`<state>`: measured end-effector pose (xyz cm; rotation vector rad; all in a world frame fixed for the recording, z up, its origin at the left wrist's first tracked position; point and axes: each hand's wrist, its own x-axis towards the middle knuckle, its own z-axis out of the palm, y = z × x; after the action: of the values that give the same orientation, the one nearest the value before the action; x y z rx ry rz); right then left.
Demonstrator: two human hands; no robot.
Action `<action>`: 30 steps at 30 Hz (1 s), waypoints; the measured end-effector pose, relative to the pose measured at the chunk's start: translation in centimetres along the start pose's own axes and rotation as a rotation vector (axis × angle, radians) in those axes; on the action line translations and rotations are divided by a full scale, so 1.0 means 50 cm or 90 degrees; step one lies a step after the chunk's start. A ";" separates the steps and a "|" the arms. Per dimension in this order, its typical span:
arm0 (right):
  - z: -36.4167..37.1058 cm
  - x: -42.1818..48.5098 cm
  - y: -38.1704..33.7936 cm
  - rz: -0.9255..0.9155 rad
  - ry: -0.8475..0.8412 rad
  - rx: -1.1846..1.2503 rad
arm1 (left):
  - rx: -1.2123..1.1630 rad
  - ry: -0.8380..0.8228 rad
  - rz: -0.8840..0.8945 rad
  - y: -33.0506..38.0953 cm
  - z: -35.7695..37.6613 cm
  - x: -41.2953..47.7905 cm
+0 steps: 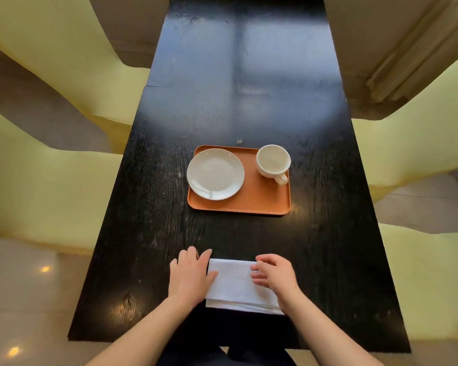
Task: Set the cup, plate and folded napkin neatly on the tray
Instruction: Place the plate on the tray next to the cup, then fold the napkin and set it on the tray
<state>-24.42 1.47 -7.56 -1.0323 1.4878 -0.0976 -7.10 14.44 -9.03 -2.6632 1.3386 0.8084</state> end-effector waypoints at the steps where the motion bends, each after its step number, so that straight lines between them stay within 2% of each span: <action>1: 0.003 -0.004 0.013 0.009 -0.015 0.015 | 0.005 0.002 0.003 0.005 0.002 0.002; 7: 0.020 -0.006 0.040 0.020 -0.050 0.012 | 0.019 0.026 0.016 0.023 0.011 0.010; 12: 0.007 -0.025 0.046 0.026 -0.068 0.069 | -0.053 0.070 -0.007 0.038 0.016 0.010; 16: 0.006 -0.059 0.081 0.033 -0.090 0.042 | -0.083 0.079 -0.009 0.045 0.016 0.016; 21: 0.006 -0.069 0.102 0.016 -0.071 0.058 | -0.275 0.030 -0.038 0.037 0.016 0.015; 25: 0.004 -0.067 0.098 0.023 -0.085 0.044 | -0.452 0.001 -0.141 0.032 0.009 0.001; 30: 0.008 -0.060 0.090 0.028 -0.093 -0.022 | -0.570 -0.152 -0.229 0.025 0.005 -0.028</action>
<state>-26.97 6.23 -8.12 -1.0127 1.3828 0.0342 -8.83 14.77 -8.38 -3.0702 0.4407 1.9259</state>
